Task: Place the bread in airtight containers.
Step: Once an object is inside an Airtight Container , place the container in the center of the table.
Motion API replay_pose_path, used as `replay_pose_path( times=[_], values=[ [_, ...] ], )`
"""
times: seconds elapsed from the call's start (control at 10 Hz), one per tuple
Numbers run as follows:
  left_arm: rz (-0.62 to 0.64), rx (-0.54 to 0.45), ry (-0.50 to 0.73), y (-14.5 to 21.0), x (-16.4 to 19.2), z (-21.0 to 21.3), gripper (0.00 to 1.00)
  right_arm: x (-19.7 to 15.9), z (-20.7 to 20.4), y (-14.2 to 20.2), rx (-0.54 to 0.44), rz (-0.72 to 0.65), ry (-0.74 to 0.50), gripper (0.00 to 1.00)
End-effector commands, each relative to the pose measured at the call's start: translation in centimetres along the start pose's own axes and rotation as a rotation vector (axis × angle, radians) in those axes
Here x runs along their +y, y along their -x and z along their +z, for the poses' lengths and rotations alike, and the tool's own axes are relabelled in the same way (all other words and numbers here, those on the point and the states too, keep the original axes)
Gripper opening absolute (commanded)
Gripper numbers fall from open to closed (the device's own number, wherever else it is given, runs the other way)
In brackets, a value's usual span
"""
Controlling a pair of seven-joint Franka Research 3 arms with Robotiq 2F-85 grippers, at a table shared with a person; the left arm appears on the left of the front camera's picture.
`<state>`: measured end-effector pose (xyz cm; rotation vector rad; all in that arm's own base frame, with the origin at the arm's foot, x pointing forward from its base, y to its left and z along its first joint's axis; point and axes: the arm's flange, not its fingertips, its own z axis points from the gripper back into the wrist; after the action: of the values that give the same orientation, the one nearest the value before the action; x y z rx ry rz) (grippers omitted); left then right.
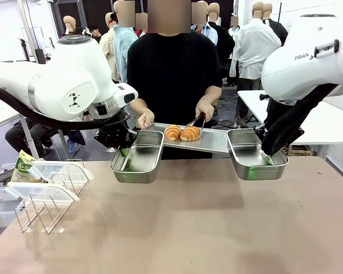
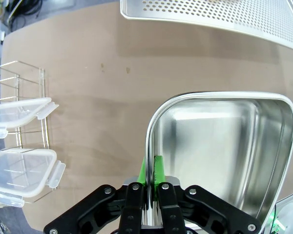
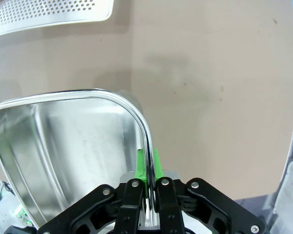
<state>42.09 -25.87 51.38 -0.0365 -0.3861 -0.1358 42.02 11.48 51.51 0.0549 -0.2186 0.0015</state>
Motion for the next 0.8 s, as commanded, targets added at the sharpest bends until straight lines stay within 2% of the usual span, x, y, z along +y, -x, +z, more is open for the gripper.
replay_pose_path(
  times=[0.0, 0.7],
  values=[
    [-0.008, -0.01, -0.003, -0.14, 0.14, 0.39, 0.0, -0.02, 0.25, -0.02, -0.008, -0.003, -0.005, 0.0],
    [-0.008, -0.01, -0.003, -0.14, 0.14, 0.39, 0.0, -0.02, 0.25, -0.02, -0.008, -0.003, -0.005, 0.0]
  ],
)
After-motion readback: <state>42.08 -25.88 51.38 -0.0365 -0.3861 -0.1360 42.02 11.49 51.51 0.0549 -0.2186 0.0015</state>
